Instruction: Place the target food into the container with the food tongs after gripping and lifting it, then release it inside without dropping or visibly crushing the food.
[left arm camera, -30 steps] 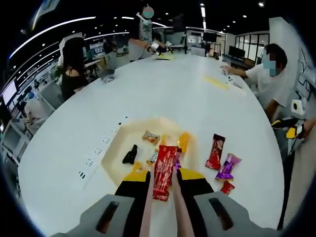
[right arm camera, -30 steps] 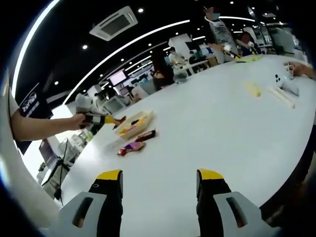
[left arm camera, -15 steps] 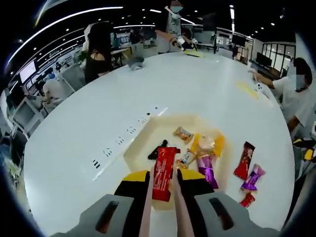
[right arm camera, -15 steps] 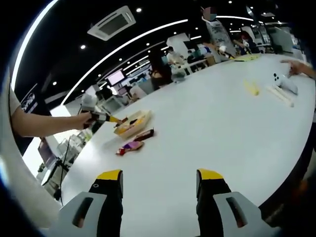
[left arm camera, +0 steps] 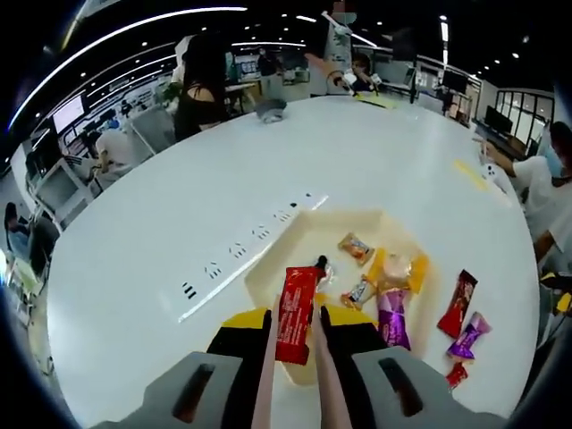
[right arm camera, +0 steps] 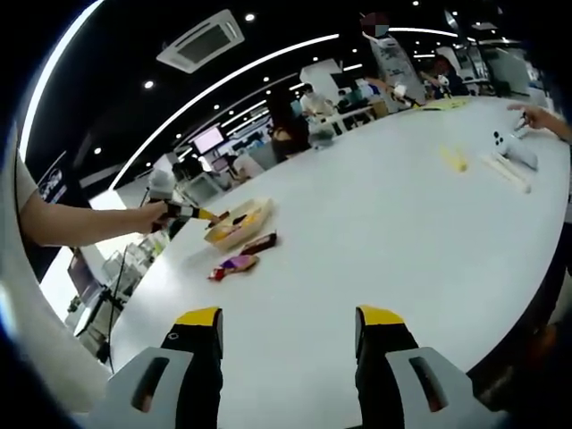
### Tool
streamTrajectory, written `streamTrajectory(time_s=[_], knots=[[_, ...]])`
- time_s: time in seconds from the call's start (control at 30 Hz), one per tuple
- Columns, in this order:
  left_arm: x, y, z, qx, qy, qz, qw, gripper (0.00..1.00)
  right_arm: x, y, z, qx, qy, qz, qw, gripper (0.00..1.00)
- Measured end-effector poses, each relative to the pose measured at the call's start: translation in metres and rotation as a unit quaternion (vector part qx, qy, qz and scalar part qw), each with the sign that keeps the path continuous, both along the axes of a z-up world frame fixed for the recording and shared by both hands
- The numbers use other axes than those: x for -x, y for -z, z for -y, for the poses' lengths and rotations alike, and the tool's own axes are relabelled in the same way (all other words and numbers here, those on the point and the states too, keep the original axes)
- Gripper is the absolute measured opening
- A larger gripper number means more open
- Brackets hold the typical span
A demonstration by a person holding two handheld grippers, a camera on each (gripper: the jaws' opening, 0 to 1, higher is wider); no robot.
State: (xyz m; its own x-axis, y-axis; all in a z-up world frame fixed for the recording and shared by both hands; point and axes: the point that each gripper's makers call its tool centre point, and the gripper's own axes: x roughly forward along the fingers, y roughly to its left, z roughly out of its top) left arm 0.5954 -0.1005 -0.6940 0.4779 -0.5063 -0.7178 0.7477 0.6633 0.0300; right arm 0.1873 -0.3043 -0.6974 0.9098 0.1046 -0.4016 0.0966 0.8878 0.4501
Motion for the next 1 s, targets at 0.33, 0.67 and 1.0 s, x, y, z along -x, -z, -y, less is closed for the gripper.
streamTrajectory(time_s=[0.33,0.67,1.0], knots=[[-0.005,0.003,-0.003,0.013,-0.034,-0.015,0.9992,0.22,0.002,0.001,0.002,-0.003,0.006,-0.001,1.0,0.6],[-0.001,0.001,-0.009,0.013,-0.032,-0.014,0.9993,0.23,0.002,0.001,0.0,-0.003,0.001,0.0,1.0,0.6],[0.015,-0.009,-0.018,0.024,-0.032,-0.01,0.9992,0.23,0.002,-0.001,-0.003,-0.002,-0.007,0.004,1.0,0.6]])
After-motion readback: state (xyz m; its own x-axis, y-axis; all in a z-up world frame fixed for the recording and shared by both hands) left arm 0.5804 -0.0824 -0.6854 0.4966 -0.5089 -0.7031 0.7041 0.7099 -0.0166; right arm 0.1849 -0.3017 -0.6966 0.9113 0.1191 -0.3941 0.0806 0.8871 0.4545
